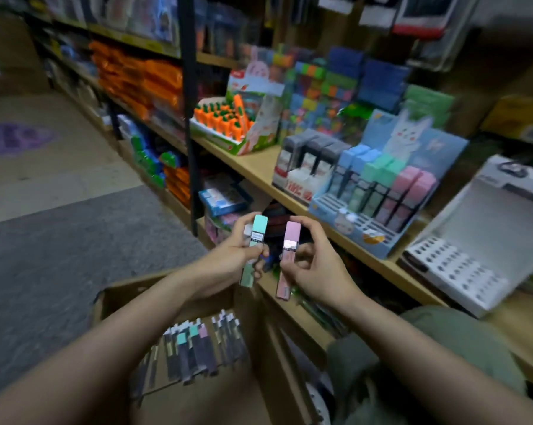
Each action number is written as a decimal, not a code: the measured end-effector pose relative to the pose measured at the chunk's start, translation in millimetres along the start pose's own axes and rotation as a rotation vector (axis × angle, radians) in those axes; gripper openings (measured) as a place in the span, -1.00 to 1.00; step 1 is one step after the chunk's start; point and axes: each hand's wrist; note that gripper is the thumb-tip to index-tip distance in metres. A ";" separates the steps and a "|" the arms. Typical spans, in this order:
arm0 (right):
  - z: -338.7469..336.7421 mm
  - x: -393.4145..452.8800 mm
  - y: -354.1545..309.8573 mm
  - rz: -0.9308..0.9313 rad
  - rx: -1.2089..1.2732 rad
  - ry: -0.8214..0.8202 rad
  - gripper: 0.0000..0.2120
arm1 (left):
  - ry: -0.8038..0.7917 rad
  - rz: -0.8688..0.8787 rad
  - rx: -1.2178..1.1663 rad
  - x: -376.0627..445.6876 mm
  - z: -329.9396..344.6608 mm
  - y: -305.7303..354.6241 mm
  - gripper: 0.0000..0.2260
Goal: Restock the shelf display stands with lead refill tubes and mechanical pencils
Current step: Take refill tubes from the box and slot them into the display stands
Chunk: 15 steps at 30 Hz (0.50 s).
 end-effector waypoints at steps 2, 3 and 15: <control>-26.6 -9.4 -10.7 0.012 -0.025 0.047 -0.43 | -0.060 0.020 -0.056 6.2 16.8 5.5 -0.50; -39.9 -12.3 -15.7 0.001 -0.054 0.088 -0.43 | -0.083 0.023 -0.079 8.0 23.8 6.9 -0.50; -160.7 -1.2 -42.5 -0.239 -0.491 0.543 -0.60 | -0.100 0.071 -0.047 26.9 50.8 14.8 -0.46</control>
Point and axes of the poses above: each hand's wrist, its own x-axis towards the middle knuckle, its own z-axis out of the palm, y = z × x, and after that the axes turned 5 degrees about z, right-handed
